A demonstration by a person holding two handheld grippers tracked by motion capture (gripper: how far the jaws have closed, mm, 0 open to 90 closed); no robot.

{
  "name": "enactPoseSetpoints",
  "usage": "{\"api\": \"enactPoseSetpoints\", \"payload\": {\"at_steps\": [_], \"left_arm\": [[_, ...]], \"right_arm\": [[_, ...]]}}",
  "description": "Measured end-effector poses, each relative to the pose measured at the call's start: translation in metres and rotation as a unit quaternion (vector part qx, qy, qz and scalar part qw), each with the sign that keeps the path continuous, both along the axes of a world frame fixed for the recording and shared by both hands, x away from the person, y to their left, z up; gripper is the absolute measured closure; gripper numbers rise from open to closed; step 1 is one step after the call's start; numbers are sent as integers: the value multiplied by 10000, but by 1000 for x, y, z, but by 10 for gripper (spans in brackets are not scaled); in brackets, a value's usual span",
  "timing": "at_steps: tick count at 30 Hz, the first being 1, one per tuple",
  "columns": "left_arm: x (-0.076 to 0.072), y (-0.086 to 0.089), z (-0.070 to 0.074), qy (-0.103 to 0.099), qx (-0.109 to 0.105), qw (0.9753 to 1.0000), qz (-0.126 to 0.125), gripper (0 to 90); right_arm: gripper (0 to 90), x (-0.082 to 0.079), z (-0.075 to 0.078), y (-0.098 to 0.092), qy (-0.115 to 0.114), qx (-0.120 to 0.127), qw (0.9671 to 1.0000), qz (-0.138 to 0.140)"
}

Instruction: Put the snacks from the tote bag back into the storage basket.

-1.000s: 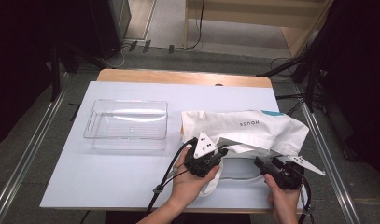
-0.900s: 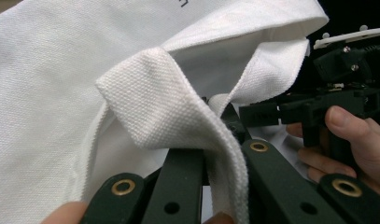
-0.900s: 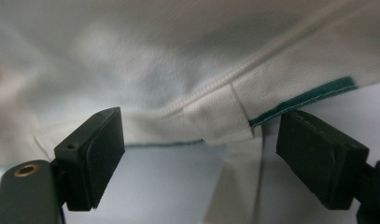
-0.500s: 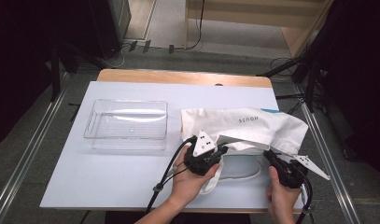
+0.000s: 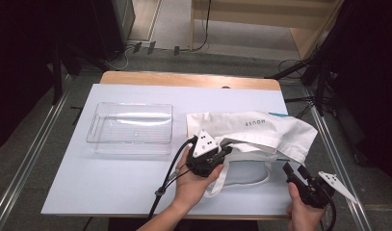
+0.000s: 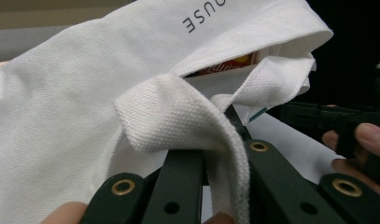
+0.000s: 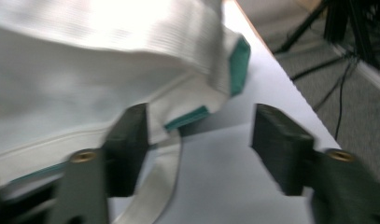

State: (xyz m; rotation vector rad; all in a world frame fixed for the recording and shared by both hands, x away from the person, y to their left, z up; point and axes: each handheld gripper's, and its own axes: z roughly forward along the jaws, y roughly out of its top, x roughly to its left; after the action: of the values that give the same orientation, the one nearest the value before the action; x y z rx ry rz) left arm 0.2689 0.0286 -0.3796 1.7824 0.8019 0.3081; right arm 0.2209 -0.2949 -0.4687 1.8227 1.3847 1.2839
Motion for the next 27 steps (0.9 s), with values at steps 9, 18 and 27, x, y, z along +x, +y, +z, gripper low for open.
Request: {"api": "enactPoseSetpoints", "payload": {"at_steps": [9, 18, 27], "left_arm": [[3, 5, 2, -54, -49, 10000, 22, 899], [12, 12, 20, -268, -141, 9994, 182, 899], [39, 8, 42, -376, -206, 9987, 287, 898]], "right_arm": [[875, 18, -1, -8, -295, 85, 9992, 271], [900, -6, 18, -12, -387, -535, 9970, 396], [894, -19, 23, -17, -305, -726, 9965, 289]]}}
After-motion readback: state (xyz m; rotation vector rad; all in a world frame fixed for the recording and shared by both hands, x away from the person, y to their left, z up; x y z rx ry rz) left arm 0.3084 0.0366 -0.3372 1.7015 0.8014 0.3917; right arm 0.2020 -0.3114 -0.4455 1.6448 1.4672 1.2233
